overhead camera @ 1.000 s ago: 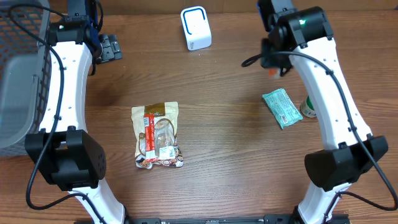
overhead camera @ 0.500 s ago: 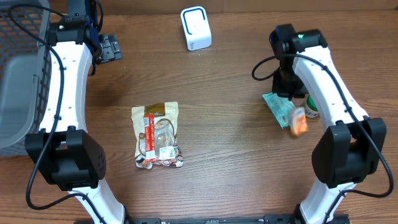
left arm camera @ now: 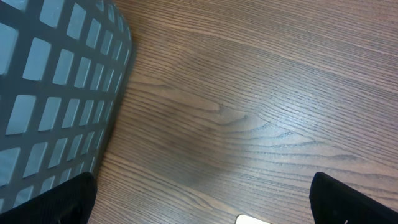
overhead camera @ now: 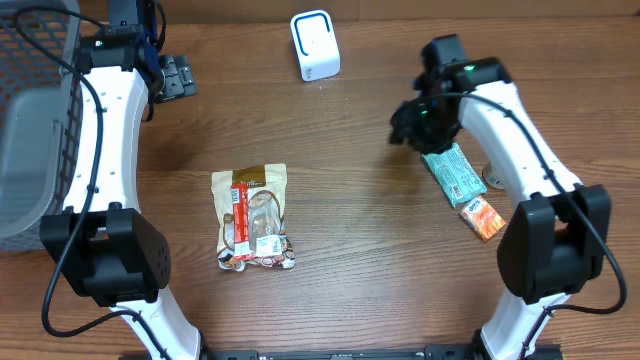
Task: Scan the item barcode
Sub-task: 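Reach the right gripper to the snack bag and grasp the red stick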
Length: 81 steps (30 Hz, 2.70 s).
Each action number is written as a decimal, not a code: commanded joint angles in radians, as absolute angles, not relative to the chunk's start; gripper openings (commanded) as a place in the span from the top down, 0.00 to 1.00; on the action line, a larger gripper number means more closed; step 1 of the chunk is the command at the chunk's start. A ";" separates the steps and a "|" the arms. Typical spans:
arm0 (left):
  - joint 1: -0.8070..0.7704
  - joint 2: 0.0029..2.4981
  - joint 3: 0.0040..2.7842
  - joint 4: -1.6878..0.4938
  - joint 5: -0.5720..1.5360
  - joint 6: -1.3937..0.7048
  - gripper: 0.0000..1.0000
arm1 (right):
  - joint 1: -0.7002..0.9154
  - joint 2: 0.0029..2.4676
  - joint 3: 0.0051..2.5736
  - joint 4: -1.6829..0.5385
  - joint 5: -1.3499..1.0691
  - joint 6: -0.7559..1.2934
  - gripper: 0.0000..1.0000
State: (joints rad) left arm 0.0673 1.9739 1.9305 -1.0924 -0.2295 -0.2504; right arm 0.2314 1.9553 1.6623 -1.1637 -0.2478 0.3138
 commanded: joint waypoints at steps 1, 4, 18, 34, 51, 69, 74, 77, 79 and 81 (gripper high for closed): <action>0.064 1.975 1.933 -1.092 -0.243 -0.231 0.00 | 0.336 1.947 1.608 -1.111 -0.396 0.315 0.49; 0.064 1.975 1.933 -1.092 -0.243 -0.231 0.00 | 0.432 1.947 1.563 -1.047 -0.400 0.320 0.50; 0.064 1.975 1.933 -1.092 -0.243 -0.231 0.00 | 0.878 1.947 1.430 -0.629 -0.382 0.506 0.46; 0.064 1.974 1.933 -1.091 -0.243 -0.231 0.00 | 1.020 1.997 1.426 -0.528 -0.172 0.580 0.55; 0.064 1.975 1.933 -1.092 -0.243 -0.232 0.00 | 1.020 2.087 1.426 -0.537 -0.165 0.672 0.59; 0.064 1.975 1.933 -1.092 -0.243 -0.231 0.00 | 0.931 1.996 1.456 -0.555 -0.341 0.483 0.96; 0.064 1.975 1.933 -1.092 -0.243 -0.231 0.00 | 0.925 1.861 1.456 -0.617 -0.342 0.247 0.96; 0.064 1.975 1.933 -1.091 -0.243 -0.232 0.00 | 0.919 1.793 1.456 -0.678 -0.334 0.203 0.96; 0.064 1.975 1.933 -1.092 -0.243 -0.231 0.00 | 0.912 1.771 1.456 -0.705 -0.317 0.204 0.96; 0.064 1.974 1.933 -1.092 -0.243 -0.231 0.00 | 0.901 1.765 1.456 -0.731 -0.281 0.204 0.96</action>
State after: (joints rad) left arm 0.0673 1.9739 1.9305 -1.0924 -0.2295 -0.2504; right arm 0.9161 1.7882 1.4380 -0.7086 -0.3244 0.2630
